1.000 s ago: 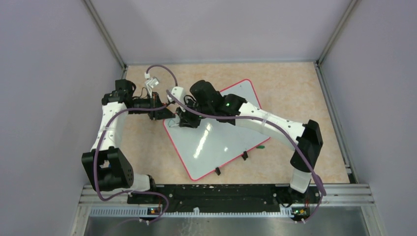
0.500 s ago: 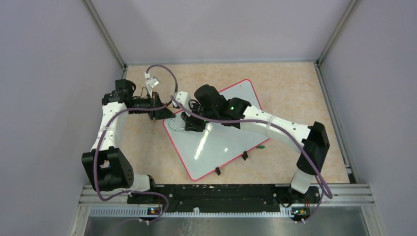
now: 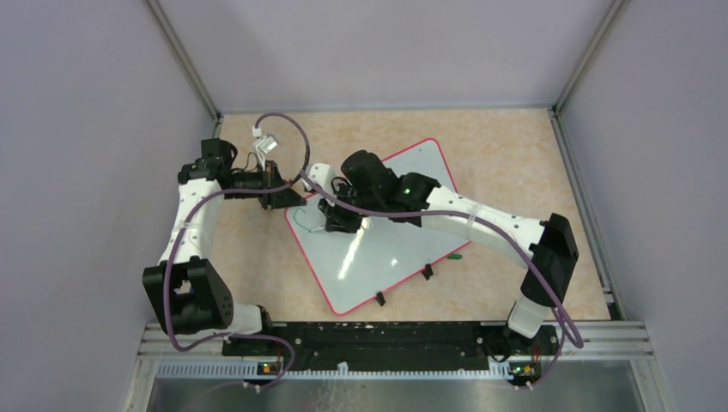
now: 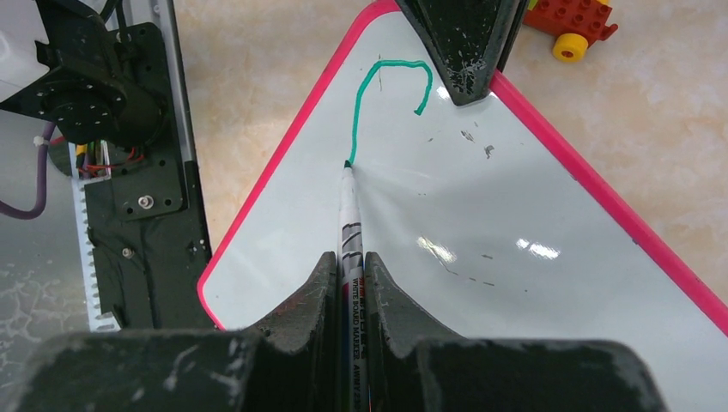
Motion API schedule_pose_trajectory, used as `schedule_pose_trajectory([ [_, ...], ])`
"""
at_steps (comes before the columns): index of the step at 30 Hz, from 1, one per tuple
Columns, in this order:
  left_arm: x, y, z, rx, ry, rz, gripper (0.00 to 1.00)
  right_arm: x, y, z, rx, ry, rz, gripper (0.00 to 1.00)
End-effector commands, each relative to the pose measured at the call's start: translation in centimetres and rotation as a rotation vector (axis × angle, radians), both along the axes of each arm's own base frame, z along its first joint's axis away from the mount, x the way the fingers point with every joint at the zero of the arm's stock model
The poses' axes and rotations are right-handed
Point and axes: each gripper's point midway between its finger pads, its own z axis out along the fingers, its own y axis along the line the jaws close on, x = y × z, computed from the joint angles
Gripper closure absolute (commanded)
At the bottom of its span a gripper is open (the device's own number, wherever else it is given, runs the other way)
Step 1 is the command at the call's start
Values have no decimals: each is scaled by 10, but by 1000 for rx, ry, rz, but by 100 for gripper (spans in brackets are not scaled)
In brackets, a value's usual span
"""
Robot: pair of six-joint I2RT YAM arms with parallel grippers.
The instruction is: Write a sentence on the whiteboard
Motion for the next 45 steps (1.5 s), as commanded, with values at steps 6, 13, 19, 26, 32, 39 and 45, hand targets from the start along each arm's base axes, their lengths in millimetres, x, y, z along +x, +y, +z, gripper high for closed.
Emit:
schedule_pose_trajectory([
  [6, -1, -2, 1, 21, -38, -5, 100, -12, 15, 6, 10, -4, 52, 100],
  [13, 0, -1, 2, 21, -40, -5, 100, -12, 23, 6, 17, -4, 62, 100],
  [19, -1, -2, 2, 23, -41, -5, 100, -15, 29, 18, 43, -2, 81, 100],
  [26, -1, -2, 1, 24, -39, -5, 100, -13, 14, 49, 113, -36, 70, 100],
  [32, -1, -2, 2, 24, -42, -5, 100, 1, 3, 47, 106, -44, 22, 100],
  [39, -2, -2, 2, 26, -45, -5, 100, 14, 3, 40, 91, -47, -17, 100],
  [45, -2, -2, 2, 27, -45, -5, 100, 24, 2, 32, 71, -55, -49, 100],
])
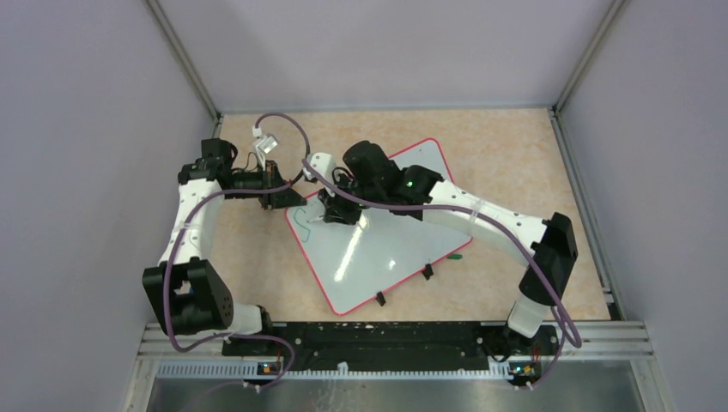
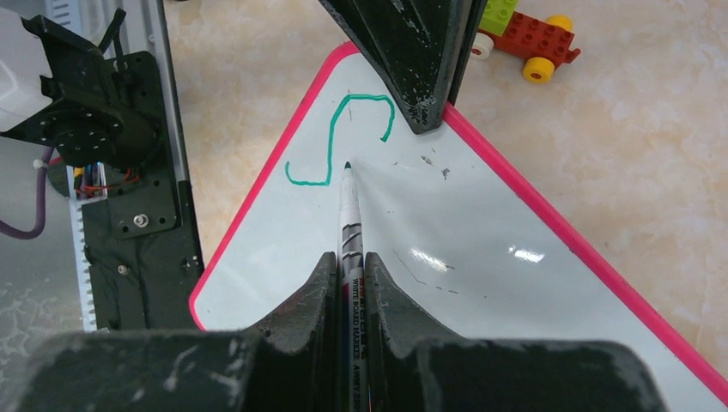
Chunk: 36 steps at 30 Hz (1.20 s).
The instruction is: Write a sentence on the whiteboard
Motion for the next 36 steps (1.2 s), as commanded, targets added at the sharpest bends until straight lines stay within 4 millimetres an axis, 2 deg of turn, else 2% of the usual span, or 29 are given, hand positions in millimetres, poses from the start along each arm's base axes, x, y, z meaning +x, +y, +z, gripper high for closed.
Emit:
schedule_pose_trajectory([
  [1, -2, -1, 0, 32, -44, -3, 100, 13, -1, 12, 28, -40, -40, 100],
  [6, -2, 0, -1, 34, -43, -1, 100, 27, -17, 10, 8, -41, -87, 100],
  [13, -1, -1, -1, 34, -39, -1, 100, 29, -31, 0, -31, -46, -103, 100],
  [17, -1, 0, -1, 37, -42, 0, 100, 32, -34, 3, -31, -52, -112, 100],
  [29, -2, -1, -1, 36, -43, 0, 100, 26, -28, 30, 43, -61, -78, 100],
  [36, -1, -1, -1, 35, -43, 0, 100, 28, -19, 35, 65, -55, -70, 100],
])
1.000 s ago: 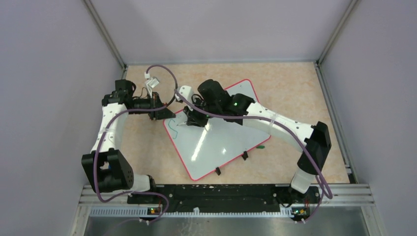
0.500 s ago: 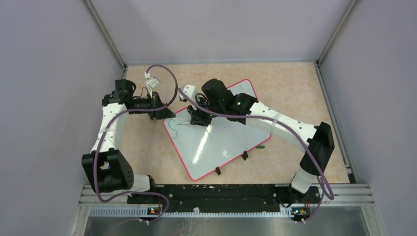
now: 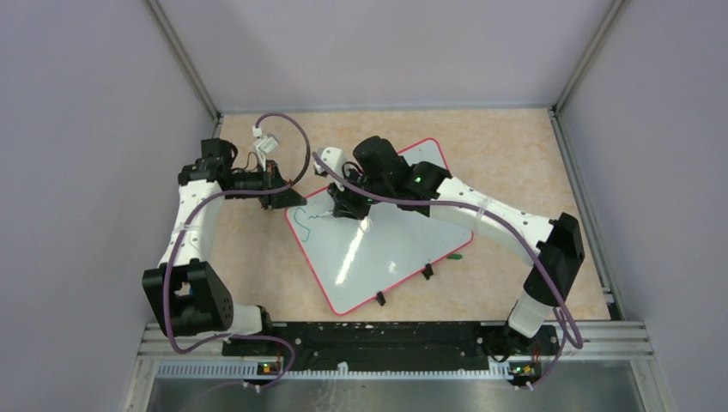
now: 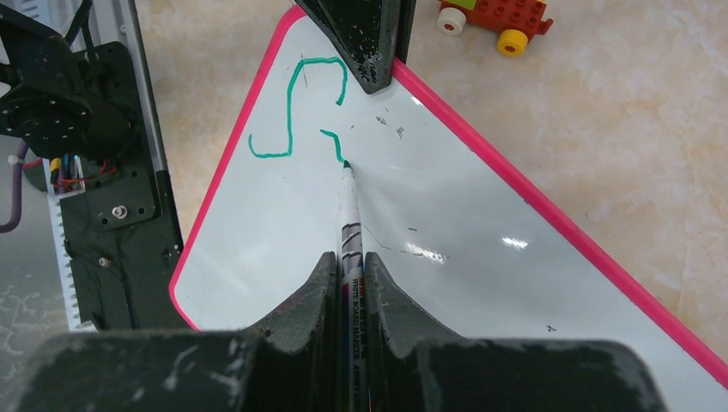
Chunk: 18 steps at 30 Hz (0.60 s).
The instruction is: Write a sentence on the whiteboard
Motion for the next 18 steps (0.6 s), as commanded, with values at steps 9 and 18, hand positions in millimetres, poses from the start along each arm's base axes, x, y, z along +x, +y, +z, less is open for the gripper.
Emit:
schedule_pose_trajectory([
  [9, -2, -1, 0, 23, -24, -1, 100, 8, 8, 47, 101, -62, -2, 100],
  [18, -3, -1, 0, 25, -24, 1, 100, 13, 14, 37, 88, -62, -4, 100],
])
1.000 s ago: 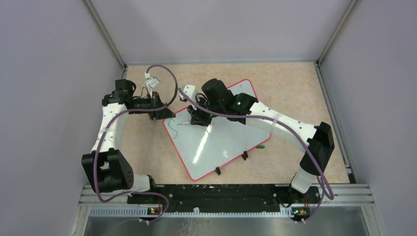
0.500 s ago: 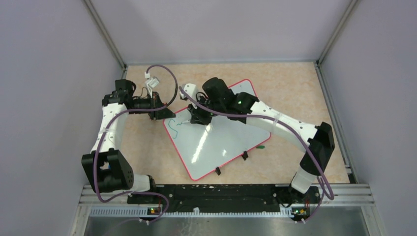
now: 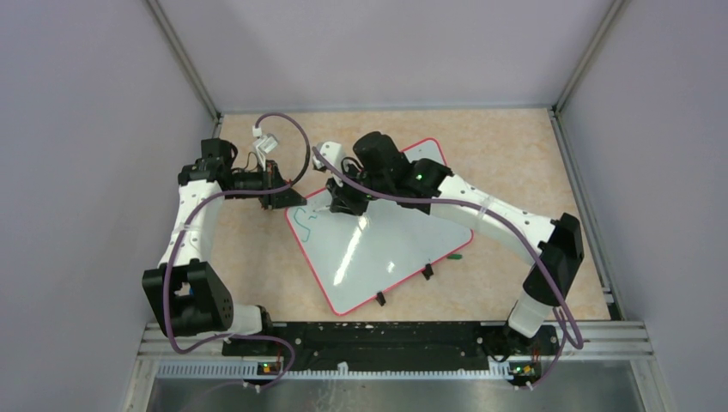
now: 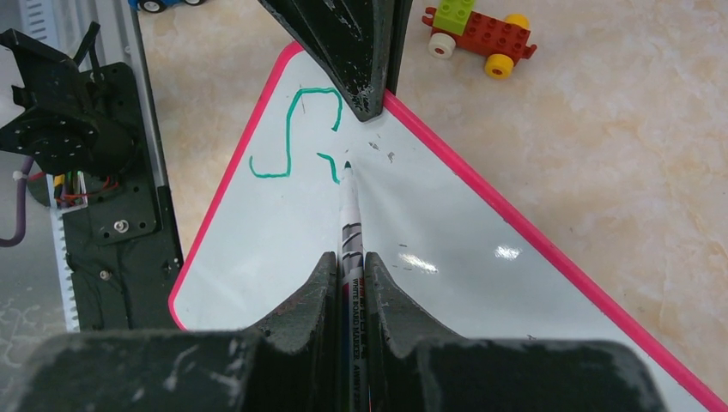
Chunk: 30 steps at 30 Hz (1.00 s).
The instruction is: Write a sentence on the whiteboard
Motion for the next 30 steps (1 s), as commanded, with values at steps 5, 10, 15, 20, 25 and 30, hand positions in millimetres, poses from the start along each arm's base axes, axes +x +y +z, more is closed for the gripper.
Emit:
schedule_pose_trajectory([
  [5, -2, 0, -1, 29, -30, 0, 100, 11, 11, 15, 43, -36, -1, 100],
  [10, -2, 0, -1, 30, -29, -1, 100, 7, 10, 7, 26, -21, 6, 100],
  [15, -2, 0, -2, 30, -29, 0, 100, -2, 8, -3, 4, -5, 22, 100],
  [20, -2, 0, -2, 31, -26, 1, 100, -9, 3, -12, -12, 4, 30, 100],
  [25, -1, 0, -1, 31, -30, 1, 100, -16, -3, -18, -22, 18, 33, 100],
  [30, -1, 0, -2, 32, -28, 2, 100, -20, -8, -21, -29, 23, 33, 100],
])
